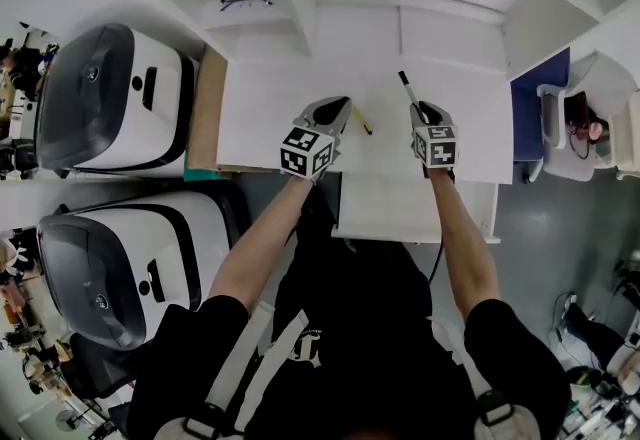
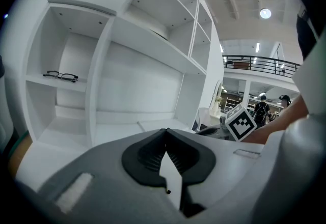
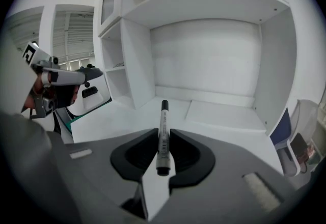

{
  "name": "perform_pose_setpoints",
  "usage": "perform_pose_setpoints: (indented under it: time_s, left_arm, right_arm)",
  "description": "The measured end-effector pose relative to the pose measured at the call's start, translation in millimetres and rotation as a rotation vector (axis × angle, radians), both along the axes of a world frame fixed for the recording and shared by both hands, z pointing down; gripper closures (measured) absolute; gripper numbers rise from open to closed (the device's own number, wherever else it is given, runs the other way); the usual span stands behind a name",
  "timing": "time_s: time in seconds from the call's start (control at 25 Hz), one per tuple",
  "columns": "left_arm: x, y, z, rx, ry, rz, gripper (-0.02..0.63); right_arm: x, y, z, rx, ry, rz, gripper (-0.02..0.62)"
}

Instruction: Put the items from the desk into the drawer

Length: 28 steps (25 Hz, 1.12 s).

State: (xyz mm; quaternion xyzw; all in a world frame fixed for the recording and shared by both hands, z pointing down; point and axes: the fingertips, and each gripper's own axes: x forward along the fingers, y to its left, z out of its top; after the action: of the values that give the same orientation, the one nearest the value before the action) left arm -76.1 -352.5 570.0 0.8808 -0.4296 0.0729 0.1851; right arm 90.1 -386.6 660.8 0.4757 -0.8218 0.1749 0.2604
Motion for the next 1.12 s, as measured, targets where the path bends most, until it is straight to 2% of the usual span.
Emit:
perform_pose_setpoints:
  time_s: [0.48,0.8,1.12]
  left_arm:
    - [13,20,-34,0.070,-0.022,-0.025,0.601]
    - [20,21,-51,0.102,-0.030,-0.042,0.601]
    - [37,27,-49,0.097,-0.033,-0.014,0.601]
  right_arm:
    - [14,3,-83,0.159,-0.053,-0.023,0.523]
    - [21,8,-98,0.185,-0.068,-0.042,0.523]
    - [31,16,-98,0.183,-0.070,-0.036,0.523]
